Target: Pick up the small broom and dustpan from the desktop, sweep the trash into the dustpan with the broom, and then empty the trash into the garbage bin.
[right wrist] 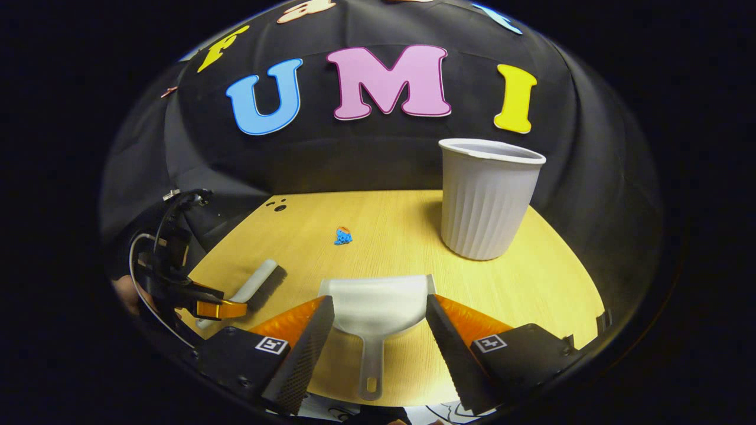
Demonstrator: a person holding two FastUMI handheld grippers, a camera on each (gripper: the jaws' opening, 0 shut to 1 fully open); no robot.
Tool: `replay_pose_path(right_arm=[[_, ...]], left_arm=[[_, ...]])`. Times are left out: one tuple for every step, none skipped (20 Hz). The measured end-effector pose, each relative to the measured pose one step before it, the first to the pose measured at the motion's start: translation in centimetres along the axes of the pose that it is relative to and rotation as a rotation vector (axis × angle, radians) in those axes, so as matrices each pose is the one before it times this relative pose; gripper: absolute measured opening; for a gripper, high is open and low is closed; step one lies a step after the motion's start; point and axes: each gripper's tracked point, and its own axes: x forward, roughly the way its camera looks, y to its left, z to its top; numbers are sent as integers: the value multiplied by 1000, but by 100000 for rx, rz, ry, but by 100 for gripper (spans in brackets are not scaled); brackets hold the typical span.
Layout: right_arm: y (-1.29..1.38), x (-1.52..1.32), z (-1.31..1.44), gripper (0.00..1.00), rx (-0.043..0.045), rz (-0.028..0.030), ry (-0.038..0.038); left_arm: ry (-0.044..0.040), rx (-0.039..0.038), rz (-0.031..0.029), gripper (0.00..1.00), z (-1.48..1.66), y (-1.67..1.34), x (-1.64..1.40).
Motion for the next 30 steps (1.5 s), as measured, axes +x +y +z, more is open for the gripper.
replay_pose_path(right_arm=[[-130, 280, -187, 98, 906, 66, 979], [-232, 448, -211, 98, 705, -27, 894], [-162, 418, -125, 99, 560, 198, 925], [-173, 259, -306, 99, 389, 193, 970], [-126, 308, -204, 99, 359, 112, 998], [-58, 182, -141, 99, 496, 410, 824], [-37, 239, -48, 99, 534, 456, 753], [-155, 213, -57, 99, 297, 290, 714], [-83, 139, -169, 99, 187, 144, 972], [-48, 166, -109, 99, 217, 411, 908], [2, 171, -169, 99, 250, 510, 732], [74, 174, -70, 99, 71, 582, 876], [23, 122, -326, 99, -115, 228, 1441], [30, 69, -326, 99, -74, 110, 1960], [123, 89, -319, 99, 111, 1037, 1443], [224, 81, -129, 99, -21, 990, 785], [224, 46, -77, 99, -233, 971, 881], [162, 79, -16, 99, -441, 643, 962], [34, 71, 51, 99, -467, 259, 572], [76, 123, -18, 99, -382, 280, 502], [128, 33, 29, 99, -137, 302, 714], [154, -81, -71, 99, -26, 222, 620], [161, -42, 22, 99, -66, 436, 682], [199, -86, -91, 99, -352, 374, 612], [151, -159, -95, 99, -524, 364, 581], [-4, -125, -122, 99, -312, 117, 477], [-53, -46, 20, 100, -255, 263, 291], [-121, -72, -228, 99, -156, -404, 809], [-133, -183, -311, 99, 325, -399, 1131], [-20, -120, -233, 99, 638, -208, 965]], left_arm=[[1686, 1376, 1183, 95, 6, 52, 519], [2359, 1116, 174, 95, 62, -106, 421], [2260, 547, 100, 94, -263, -78, 559], [2145, 1, -161, 94, -3, -153, 400], [1845, -360, 0, 93, 53, -150, 501], [1123, -167, 224, 92, 175, -147, 467], [731, 388, 681, 90, 48, 14, 382], [675, 448, 1408, 89, 155, 188, 290], [504, 255, 685, 86, 31, 132, 306], [640, -428, 325, 85, 63, -42, 293], [601, -765, -79, 83, -112, -21, 236], [927, -918, -414, 81, -122, -134, 232], [-5, -1115, -1771, 76, -100, -322, 71], [-485, -490, -820, 70, 101, -235, 99], [220, 87, -913, 64, -187, -213, -64], [-55, 281, -171, 60, -99, -151, 57], [-1214, 126, -233, 55, 61, -26, -24], [-1493, 50, 138, 54, -8, -67, 30], [-1983, -440, 98, 47, 73, -71, 64], [-1338, -796, 181, 42, -20, -91, 301], [-1986, 41, 146, 36, 3, -53, -317], [-1338, 792, 135, 35, -110, -88, 23], [-1687, 1456, 24, 34, -1, 37, 20], [-1313, 216, -31, 33, -139, -93, -106], [-2055, -1186, 134, 30, 104, -46, -53], [-2038, -1129, 38, 29, 7, 67, -6], [-1410, -1110, 295, 28, -162, 84, -20], [-461, -1458, 957, 27, -219, 185, -31], [-956, -1616, 463, 27, -124, 230, -319], [-222, -1889, -656, 26, -185, 36, -217]])
